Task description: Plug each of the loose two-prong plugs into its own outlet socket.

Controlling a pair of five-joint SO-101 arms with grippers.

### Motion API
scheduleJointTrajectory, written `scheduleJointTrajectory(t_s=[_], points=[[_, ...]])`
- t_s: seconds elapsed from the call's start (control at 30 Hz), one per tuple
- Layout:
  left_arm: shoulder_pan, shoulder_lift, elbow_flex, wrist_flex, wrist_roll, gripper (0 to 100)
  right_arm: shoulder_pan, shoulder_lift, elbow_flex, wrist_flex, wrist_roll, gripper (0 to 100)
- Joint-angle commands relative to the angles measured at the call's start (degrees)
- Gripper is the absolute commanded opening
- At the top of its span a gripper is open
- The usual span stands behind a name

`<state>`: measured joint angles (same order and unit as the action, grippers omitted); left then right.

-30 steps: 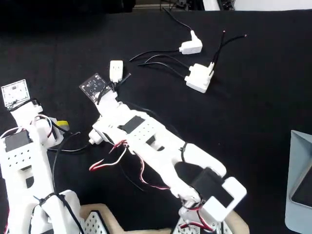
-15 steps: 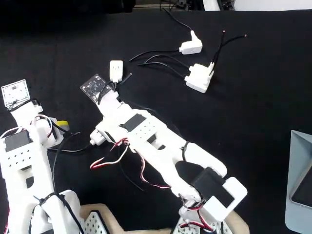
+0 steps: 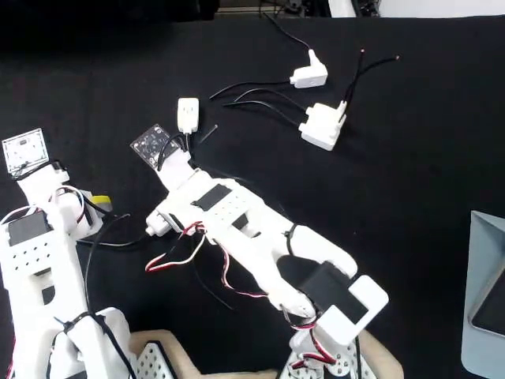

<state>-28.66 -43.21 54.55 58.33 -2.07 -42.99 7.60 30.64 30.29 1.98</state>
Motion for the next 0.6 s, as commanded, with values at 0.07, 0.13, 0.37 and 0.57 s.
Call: scheduleJointTrajectory(t_s=[0.07, 0.13, 0.37, 0.57], points=[[-0.57, -1.23, -0.4, -0.79, 0.44, 30, 0.7, 0.48, 0.4, -0.18, 0.62, 1.2], [-0.57, -1.23, -0.4, -0.79, 0.44, 30, 0.97, -1.36, 0.13, -0.18, 0.44, 1.1], [-0.57, -1.23, -0.4, -0.88, 0.44, 30, 4.84, -14.81, 0.31, 0.18, -3.43, 1.1], [-0.57, -1.23, -0.31, -0.88, 0.44, 30, 16.35, -20.97, -0.84, -0.18, -9.58, 1.2]])
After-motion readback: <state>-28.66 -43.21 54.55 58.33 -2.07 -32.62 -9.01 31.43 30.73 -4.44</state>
